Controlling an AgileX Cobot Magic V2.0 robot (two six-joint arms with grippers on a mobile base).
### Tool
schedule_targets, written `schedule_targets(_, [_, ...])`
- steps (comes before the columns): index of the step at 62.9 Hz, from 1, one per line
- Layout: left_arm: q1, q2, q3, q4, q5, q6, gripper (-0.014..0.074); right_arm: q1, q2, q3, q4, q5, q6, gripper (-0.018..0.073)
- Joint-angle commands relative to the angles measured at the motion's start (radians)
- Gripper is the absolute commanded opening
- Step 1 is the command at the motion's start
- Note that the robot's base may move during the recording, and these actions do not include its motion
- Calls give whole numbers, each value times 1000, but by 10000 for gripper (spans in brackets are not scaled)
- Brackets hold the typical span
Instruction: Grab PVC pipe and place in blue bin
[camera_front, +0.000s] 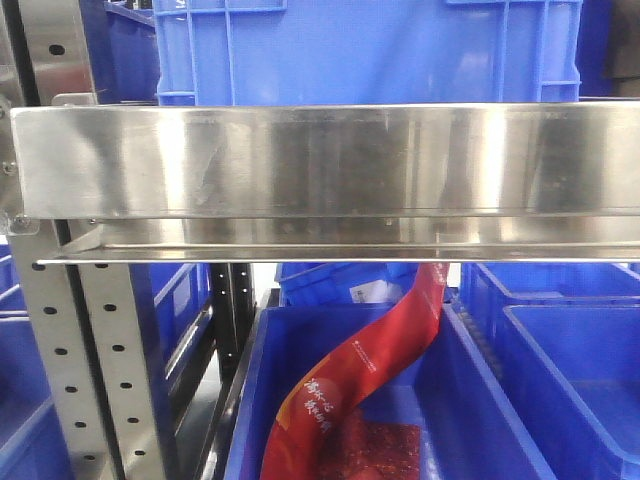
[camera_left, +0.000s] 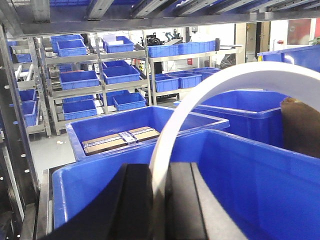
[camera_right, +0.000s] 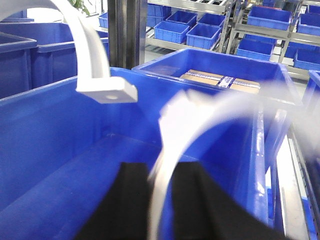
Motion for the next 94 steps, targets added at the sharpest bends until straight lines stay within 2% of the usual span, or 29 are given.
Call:
schedule_targets(1, [-6, -1, -10, -1, -26, 0, 71, 2, -2, -10, -5, -27, -6, 157])
schedule_targets(11, [-6, -1, -10, -1, -24, 0, 153, 2, -2, -10, -5, -27, -6, 200])
schedule_targets(41, [-6, -1, -10, -1, -24, 0, 151, 2, -21, -10, -5, -10, -6, 195])
schedule_targets(46, [-6, -14, -10, -1, -26, 0, 147, 2, -45, -10, -5, 11, -6, 159])
schedule_targets(50, [-6, -28, -10, -1, -24, 0, 125, 2, -71, -10, -5, 11, -6, 90])
schedule_targets(54, [-6, -48, -10, -1, -7, 0, 61, 2, -99, -10, -7, 13, -6, -6])
schedule_targets(61, [-8, -95, -10, -1, 56, 0, -113, 2, -148, -10, -7, 41, -6, -170])
schedule_targets(82, [-23, -233, -9, 3, 226, 0, -111, 2, -295, -10, -7, 164, -6, -167])
schedule_targets(94, [-28, -333, 28, 3, 266, 0, -111, 2, -409, 4, -7, 191, -6, -156])
